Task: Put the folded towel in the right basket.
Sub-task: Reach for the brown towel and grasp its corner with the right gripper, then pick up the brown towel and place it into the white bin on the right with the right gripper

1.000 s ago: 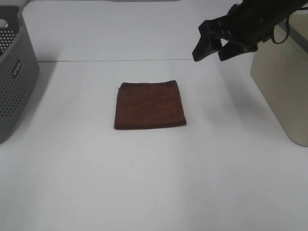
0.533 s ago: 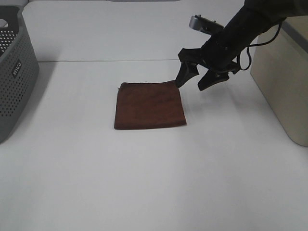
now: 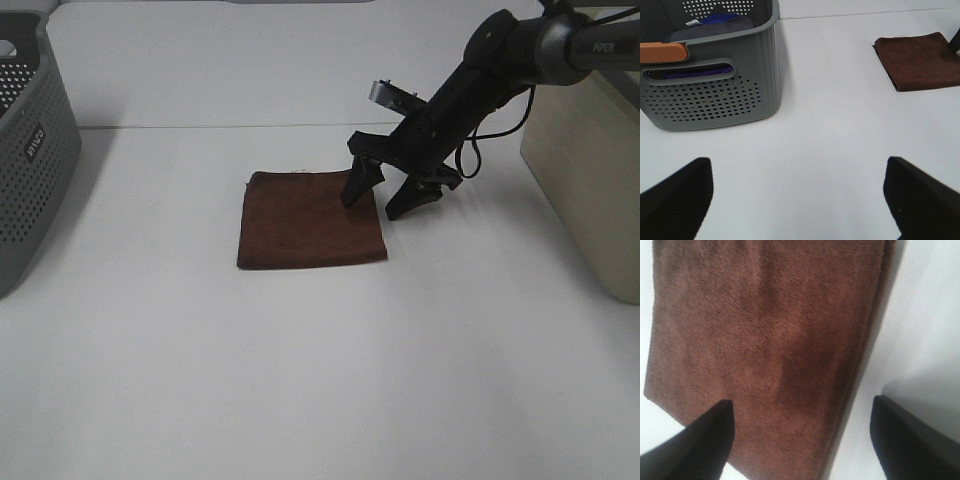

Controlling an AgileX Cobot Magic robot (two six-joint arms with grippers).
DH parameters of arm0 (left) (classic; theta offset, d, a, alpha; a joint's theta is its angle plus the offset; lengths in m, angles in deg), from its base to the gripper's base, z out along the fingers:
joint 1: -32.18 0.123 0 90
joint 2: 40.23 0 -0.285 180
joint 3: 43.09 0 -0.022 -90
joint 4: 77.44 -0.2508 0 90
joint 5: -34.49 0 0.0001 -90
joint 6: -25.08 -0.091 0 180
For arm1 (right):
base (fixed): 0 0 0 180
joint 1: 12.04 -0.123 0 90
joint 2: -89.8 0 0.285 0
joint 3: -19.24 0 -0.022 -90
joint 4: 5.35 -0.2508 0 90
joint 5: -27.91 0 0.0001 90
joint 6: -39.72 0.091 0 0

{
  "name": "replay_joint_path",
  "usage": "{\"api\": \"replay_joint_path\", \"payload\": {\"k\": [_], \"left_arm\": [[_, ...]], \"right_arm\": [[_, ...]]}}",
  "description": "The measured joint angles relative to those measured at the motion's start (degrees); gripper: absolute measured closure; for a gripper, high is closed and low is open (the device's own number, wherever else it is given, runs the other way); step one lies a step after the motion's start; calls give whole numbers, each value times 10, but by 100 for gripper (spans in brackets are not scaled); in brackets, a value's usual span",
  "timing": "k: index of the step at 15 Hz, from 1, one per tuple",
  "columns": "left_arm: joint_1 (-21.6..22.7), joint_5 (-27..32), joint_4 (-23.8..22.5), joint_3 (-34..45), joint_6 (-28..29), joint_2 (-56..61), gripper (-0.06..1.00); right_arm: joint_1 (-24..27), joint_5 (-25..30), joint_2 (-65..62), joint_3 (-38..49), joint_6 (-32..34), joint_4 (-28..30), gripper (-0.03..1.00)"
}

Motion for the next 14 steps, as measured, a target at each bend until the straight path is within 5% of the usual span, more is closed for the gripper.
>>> {"api": "replay_joint_path", "payload": {"k": [5,8,10,11,14], "left_arm": [[0,0,0,0,0,0,7],[0,0,0,0,0,0,7],[0,0,0,0,0,0,7],[0,0,0,0,0,0,7],[0,0,0,0,0,0,7]], "right_arm": [[0,-2,20,-5,-1,-42,37],[-14,-22,30,-6,-3,-54,60],[-18,-37,31,-6,-4,-47,89],[-19,-39,31,-6,-4,-44,96],[-19,-37,14,-6,-5,-36,96]]}}
